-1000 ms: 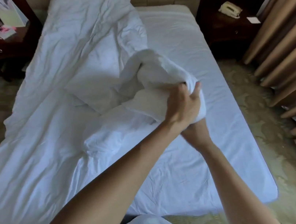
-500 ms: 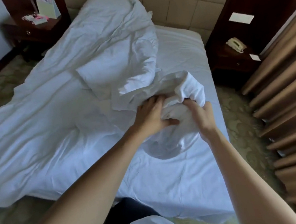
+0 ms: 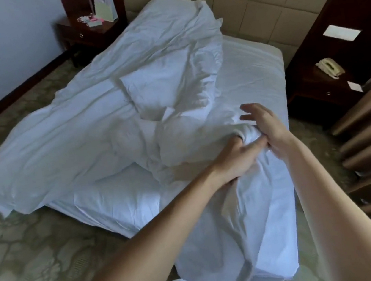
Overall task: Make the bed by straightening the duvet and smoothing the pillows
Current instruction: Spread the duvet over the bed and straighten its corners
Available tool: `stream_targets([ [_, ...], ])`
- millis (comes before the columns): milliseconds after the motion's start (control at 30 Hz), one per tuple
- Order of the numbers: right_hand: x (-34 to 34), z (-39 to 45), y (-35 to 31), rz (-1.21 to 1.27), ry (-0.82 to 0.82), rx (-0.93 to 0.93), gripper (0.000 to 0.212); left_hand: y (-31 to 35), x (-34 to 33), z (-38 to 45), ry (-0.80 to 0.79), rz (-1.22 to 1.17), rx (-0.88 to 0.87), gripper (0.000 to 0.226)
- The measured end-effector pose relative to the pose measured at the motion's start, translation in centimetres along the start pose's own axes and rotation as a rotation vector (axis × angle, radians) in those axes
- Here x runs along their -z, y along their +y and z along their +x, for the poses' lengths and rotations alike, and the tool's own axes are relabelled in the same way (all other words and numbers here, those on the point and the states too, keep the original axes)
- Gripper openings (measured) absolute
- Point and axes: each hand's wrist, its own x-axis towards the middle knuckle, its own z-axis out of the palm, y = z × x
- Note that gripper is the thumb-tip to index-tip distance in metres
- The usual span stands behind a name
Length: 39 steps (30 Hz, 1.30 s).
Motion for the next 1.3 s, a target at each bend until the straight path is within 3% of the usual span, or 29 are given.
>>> stream_targets([
  [233,5.3,-1.1,4.8,-0.142,-0.353,0.093,0.031,-1.0,-5.7,3.9,0.392,-0.350,0.177,0.024],
  [400,11.4,-1.3,6.3,-0.034,-0.497,-0.128,0.080,-1.6,-12.7,6.1,0.328,-0.561,0.224,0.035],
  [433,12.2,-0.9,6.5,-0.042,-0.500,-0.180,0.080,-1.9,-13.5,6.3,0.354,-0.579,0.227,0.036],
  [533,13.0,-0.2,7.8,-0.025,-0.334,-0.200,0.030,-2.3,-15.3,5.9,0.399,-0.687,0.191,0.025],
  [567,12.9,-0.1,8.4,-0.020,-0.271,-0.191,0.025,-2.9,-15.8,5.5,0.403,-0.697,0.151,0.022],
  [733,12.5,-1.0,11.0,-0.155,-0.191,-0.203,0.039,-5.2,-17.2,1.8,0.362,-0.368,0.058,0.035],
  [833,12.8,-2.8,11.7,-0.162,-0.166,-0.198,0.045,-5.5,-18.6,-0.4,0.381,-0.175,0.027,0.027],
  [1000,13.9,-7.0,13.2,0.147,-0.211,-0.349,0.036,-6.7,-22.8,-4.1,0.641,-0.034,0.014,0.027],
  [1100,15.5,-9.2,13.4,0.373,-0.257,-0.393,0.031,-9.3,-25.0,-5.8,0.975,-0.166,0.339,0.066],
  [1167,17.0,-10.6,13.6,0.441,-0.308,-0.363,0.037,-10.9,-26.1,-6.4,1.071,-0.275,0.584,0.088],
  [1233,18.8,-11.6,13.8,0.468,-0.380,-0.333,0.048,-12.3,-27.0,-6.9,1.087,-0.648,0.690,0.097],
  [1300,20.9,-12.1,13.6,0.537,-0.460,-0.345,0.050,-13.7,-27.6,-7.0,0.992,-1.208,0.625,0.097],
])
